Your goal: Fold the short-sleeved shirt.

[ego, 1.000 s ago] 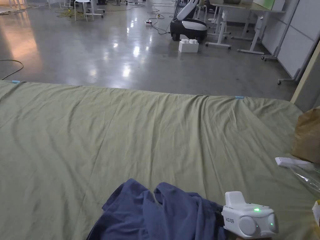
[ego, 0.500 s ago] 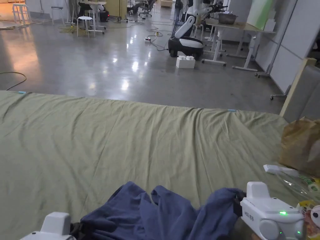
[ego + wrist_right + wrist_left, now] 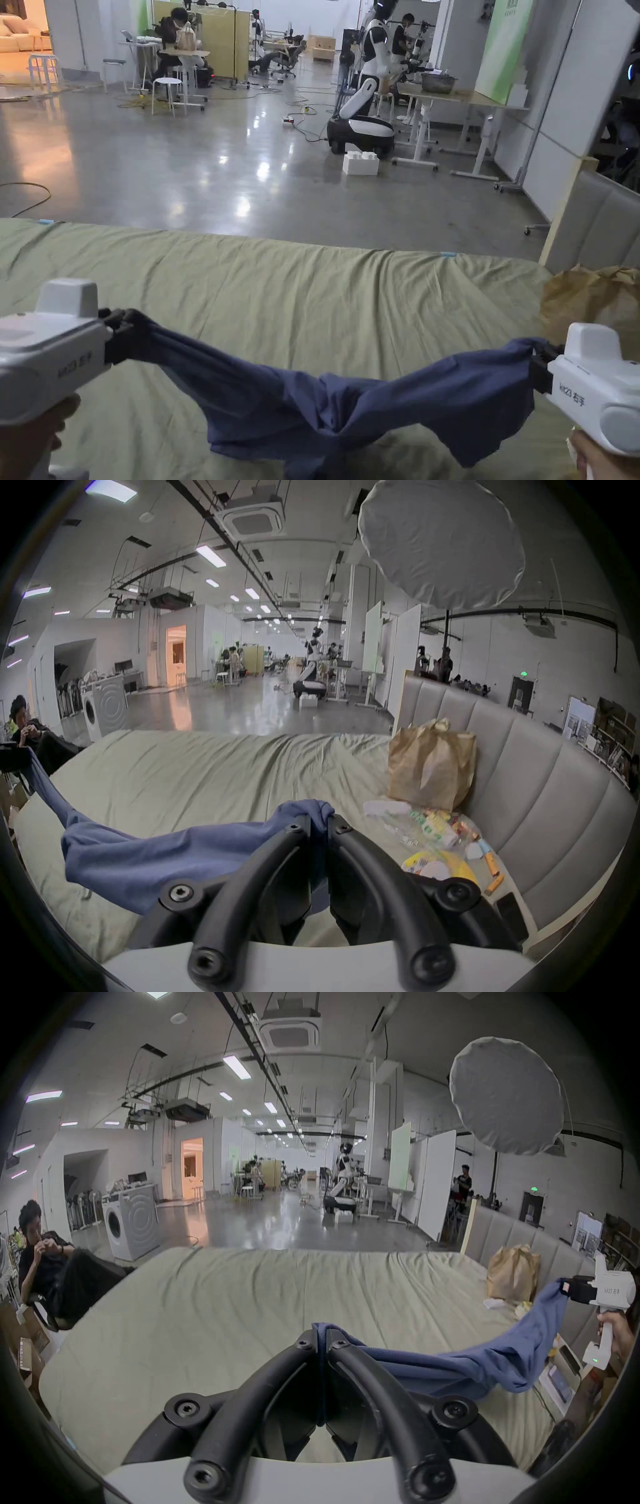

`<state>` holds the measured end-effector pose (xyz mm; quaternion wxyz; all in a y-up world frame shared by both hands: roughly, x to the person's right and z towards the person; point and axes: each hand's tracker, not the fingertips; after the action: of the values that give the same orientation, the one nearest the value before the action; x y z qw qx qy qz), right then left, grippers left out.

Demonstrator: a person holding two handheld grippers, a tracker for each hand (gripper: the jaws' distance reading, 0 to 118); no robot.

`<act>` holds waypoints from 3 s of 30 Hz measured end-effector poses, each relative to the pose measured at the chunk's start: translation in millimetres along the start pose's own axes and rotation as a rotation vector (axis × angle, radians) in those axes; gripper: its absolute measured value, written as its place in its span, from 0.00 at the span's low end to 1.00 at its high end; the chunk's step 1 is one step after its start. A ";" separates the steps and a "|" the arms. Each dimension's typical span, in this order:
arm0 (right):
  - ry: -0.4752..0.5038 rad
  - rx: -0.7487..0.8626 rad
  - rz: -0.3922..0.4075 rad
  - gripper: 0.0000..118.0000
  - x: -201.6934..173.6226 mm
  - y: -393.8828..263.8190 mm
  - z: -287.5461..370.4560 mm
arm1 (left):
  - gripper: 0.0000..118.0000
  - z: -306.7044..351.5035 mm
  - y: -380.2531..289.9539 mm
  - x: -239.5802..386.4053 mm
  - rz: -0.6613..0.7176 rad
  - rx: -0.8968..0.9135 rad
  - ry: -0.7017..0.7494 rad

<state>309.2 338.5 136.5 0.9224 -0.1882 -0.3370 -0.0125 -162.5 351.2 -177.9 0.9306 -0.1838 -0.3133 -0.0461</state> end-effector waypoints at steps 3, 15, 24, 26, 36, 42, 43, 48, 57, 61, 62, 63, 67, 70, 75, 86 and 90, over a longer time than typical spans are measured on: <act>-0.022 0.074 0.036 0.06 -3.8 25.3 11.1 | 0.02 5.2 31.3 1.0 -0.018 0.027 0.012; -0.012 0.194 0.047 0.06 -18.7 119.8 17.4 | 0.02 0.3 118.6 -15.9 0.007 0.098 0.048; -0.002 0.203 0.052 0.06 -32.7 164.7 -2.5 | 0.02 -17.4 163.9 -28.0 -0.002 0.118 0.085; -0.006 0.201 0.064 0.06 -37.9 173.5 -10.0 | 0.02 -24.3 174.3 -29.0 -0.015 0.128 0.100; -0.026 0.213 0.127 0.06 -62.6 184.4 -60.0 | 0.02 -82.5 177.7 -51.2 -0.044 0.097 0.159; 0.000 0.127 0.130 0.06 -72.7 138.0 -84.8 | 0.02 -99.2 114.8 -51.8 -0.025 0.002 0.149; 0.004 0.103 0.130 0.06 -74.0 126.0 -87.2 | 0.02 -99.8 103.8 -52.2 -0.018 -0.017 0.145; 0.013 0.013 0.195 0.06 -77.0 59.0 -92.6 | 0.02 -95.4 11.7 -54.7 0.025 -0.130 0.102; 0.048 -0.087 0.180 0.06 -73.4 -58.9 -43.5 | 0.02 -39.0 -123.5 -64.0 0.075 -0.224 0.081; 0.041 -0.129 0.172 0.06 -76.1 -111.1 -22.2 | 0.02 -1.5 -170.7 -56.3 0.100 -0.289 0.086; 0.045 -0.152 0.172 0.06 -76.5 -124.2 -16.6 | 0.02 5.9 -183.1 -54.0 0.120 -0.315 0.101; 0.039 -0.154 0.171 0.06 -77.4 -133.4 -13.0 | 0.02 10.7 -190.9 -53.0 0.127 -0.339 0.097; 0.027 -0.211 0.183 0.08 -82.5 -166.7 -0.6 | 0.02 18.9 -220.8 -45.8 0.108 -0.401 0.105; 0.012 -0.237 0.169 0.32 -84.1 -180.8 4.4 | 0.07 18.8 -231.4 -40.9 0.103 -0.421 0.089; -0.034 -0.133 0.106 0.65 -91.3 -171.4 22.3 | 0.56 21.8 -223.9 -23.4 -0.017 -0.350 0.098; 0.068 0.147 -0.041 0.70 -146.2 -103.2 57.8 | 0.53 35.5 -153.1 32.1 -0.005 0.029 0.094; 0.077 0.204 -0.035 0.15 -166.1 -93.8 64.6 | 0.19 37.4 -140.5 52.3 -0.051 0.082 0.076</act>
<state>127.0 257.2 109.6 0.9486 -0.0868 -0.3042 -0.0015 -170.0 236.2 -74.9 0.9470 -0.1357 -0.2841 -0.0640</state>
